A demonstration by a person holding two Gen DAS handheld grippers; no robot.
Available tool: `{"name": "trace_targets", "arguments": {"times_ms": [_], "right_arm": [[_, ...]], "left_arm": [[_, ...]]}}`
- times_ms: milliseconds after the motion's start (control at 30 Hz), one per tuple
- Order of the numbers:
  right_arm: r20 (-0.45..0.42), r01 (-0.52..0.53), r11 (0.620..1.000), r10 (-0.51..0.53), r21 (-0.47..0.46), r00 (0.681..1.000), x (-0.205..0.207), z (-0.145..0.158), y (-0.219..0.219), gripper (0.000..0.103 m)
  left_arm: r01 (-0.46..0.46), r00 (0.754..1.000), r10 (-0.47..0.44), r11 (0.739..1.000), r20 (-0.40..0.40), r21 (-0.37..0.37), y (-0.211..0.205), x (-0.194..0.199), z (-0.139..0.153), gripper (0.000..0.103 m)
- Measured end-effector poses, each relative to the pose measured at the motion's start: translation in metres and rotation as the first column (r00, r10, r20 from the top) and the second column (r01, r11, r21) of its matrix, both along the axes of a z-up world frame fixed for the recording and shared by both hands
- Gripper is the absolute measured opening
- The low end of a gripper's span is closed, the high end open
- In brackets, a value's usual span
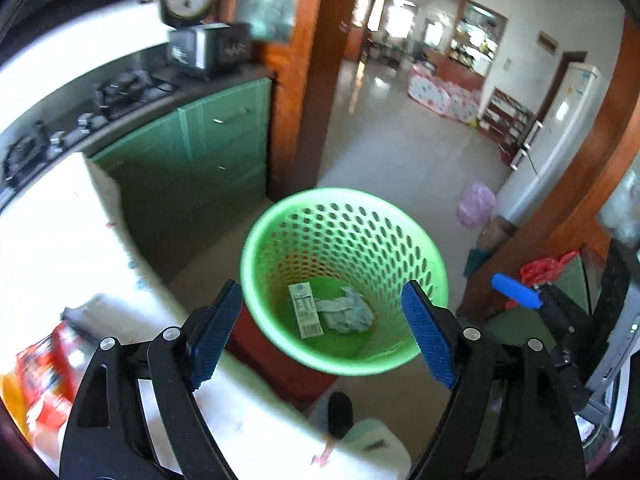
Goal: Collect trash
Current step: 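Drop the white milk carton into the green basket with the left gripper, then grasp the juice bottle with the left gripper while the right gripper grasps the white paper cup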
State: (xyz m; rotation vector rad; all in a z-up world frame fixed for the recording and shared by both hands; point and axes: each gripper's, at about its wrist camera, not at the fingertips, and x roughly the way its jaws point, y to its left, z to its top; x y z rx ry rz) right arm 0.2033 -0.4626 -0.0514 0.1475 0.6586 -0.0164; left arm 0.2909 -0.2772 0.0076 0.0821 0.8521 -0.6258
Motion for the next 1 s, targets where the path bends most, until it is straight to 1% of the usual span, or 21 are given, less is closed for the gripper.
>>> {"name": "trace_targets", "arguments": {"times_ms": [133,267,333,467,567,667,767,833,900,1000], "right_arm": [[0.014,-0.086,0.996,0.086,0.013,0.996,-0.011,0.008,0.038,0.079],[0.021,-0.176,0.984,0.176,0.012,0.984,-0.018,0.014,0.08,0.079],[0.027,-0.22,0.975,0.22,0.012,0.975,-0.02,0.017,0.1,0.08],[0.033,-0.303,0.953,0.303,0.008,0.953,-0.017,0.02,0.142,0.08],[0.039,-0.354,0.935,0.354,0.008,0.935,-0.016,0.02,0.172,0.081],[0.041,-0.395,0.919,0.395,0.006,0.918,-0.015,0.02,0.197,0.081],[0.035,-0.44,0.898,0.44,-0.007,0.897,-0.01,0.017,0.223,0.081],[0.025,-0.46,0.888,0.46,-0.014,0.887,-0.004,0.014,0.236,0.081],[0.013,-0.475,0.88,0.476,-0.016,0.88,0.001,0.01,0.25,0.081],[-0.008,-0.483,0.875,0.483,-0.016,0.876,0.013,0.002,0.267,0.081]], "left_arm": [[-0.067,0.997,0.067,0.998,0.043,0.003,0.048,-0.022,0.018,0.081],[-0.146,0.987,0.146,0.989,0.063,-0.011,0.102,-0.039,0.031,0.081],[-0.185,0.979,0.186,0.982,0.078,-0.022,0.125,-0.046,0.036,0.081],[-0.266,0.953,0.266,0.964,0.146,-0.023,0.174,-0.066,0.049,0.081],[-0.309,0.936,0.31,0.95,0.166,-0.035,0.204,-0.08,0.053,0.081],[-0.35,0.92,0.354,0.935,0.168,-0.052,0.238,-0.089,0.053,0.083],[-0.373,0.912,0.376,0.927,0.167,-0.048,0.262,-0.096,0.049,0.085],[-0.39,0.908,0.393,0.919,0.146,-0.05,0.275,-0.097,0.042,0.086],[-0.403,0.906,0.409,0.913,0.108,-0.068,0.29,-0.097,0.033,0.087],[-0.42,0.903,0.425,0.903,0.058,-0.088,0.305,-0.095,0.019,0.087]]}}
